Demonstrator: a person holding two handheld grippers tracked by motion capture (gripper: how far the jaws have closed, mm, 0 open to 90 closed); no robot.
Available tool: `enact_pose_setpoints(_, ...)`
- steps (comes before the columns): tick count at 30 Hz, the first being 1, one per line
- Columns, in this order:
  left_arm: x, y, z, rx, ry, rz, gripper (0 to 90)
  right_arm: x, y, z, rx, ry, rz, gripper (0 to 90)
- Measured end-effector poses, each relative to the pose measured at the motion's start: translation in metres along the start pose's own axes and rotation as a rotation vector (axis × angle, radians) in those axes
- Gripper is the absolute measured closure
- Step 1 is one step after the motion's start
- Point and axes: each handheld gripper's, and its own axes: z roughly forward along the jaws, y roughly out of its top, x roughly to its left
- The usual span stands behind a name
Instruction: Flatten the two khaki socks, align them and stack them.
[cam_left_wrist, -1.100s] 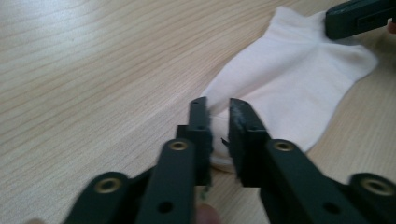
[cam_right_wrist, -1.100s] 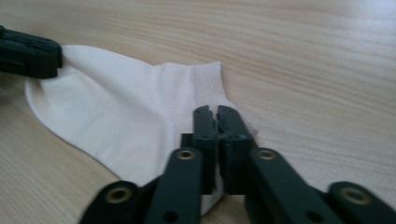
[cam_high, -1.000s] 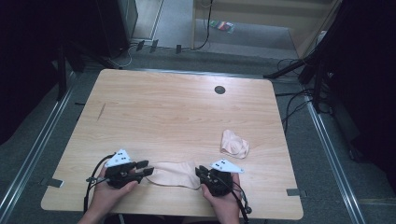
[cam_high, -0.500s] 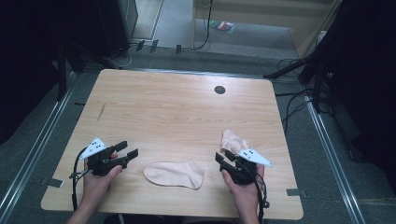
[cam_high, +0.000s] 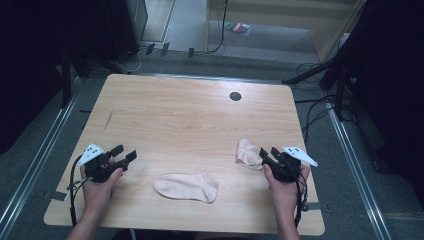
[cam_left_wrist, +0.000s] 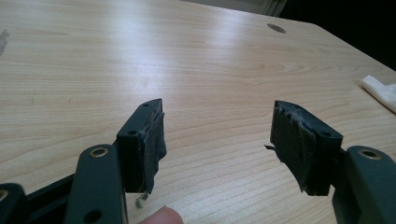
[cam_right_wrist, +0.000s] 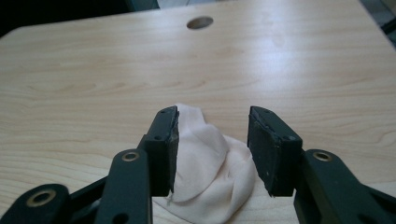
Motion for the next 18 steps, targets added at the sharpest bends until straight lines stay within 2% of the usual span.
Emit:
enact_pose_setpoints(3, -0.002, -0.001, 0.004, 0.014, 0.006, 0.008, 35.6, 0.002, -0.008, 0.02, 0.054, -0.01, 0.012, 49.6)
enact_pose_setpoints(5, -0.002, -0.002, 0.004, 0.018, 0.004, 0.01, 35.4, 0.003, -0.009, 0.025, 0.062, -0.015, 0.001, 48.6)
enact_pose_setpoints(7, -0.002, -0.002, 0.004, 0.025, -0.004, 0.001, 35.3, 0.009, -0.013, 0.037, 0.084, -0.055, -0.031, 45.0)
enact_pose_setpoints(11, 0.0, -0.002, 0.005, 0.025, -0.006, -0.018, 35.2, 0.013, -0.019, 0.048, 0.124, -0.079, -0.058, 42.2)
enact_pose_setpoints(15, 0.0, -0.002, 0.005, 0.028, 0.0, -0.02, 35.3, 0.013, -0.024, 0.054, 0.156, -0.09, -0.054, 39.8)
enact_pose_setpoints(17, 0.0, -0.002, 0.005, 0.027, 0.002, -0.019, 35.8, 0.017, -0.026, 0.056, 0.162, -0.105, -0.087, 40.1)
enact_pose_setpoints(18, 0.0, -0.002, 0.005, 0.027, 0.002, -0.019, 35.9, 0.017, -0.026, 0.056, 0.162, -0.105, -0.087, 40.1)
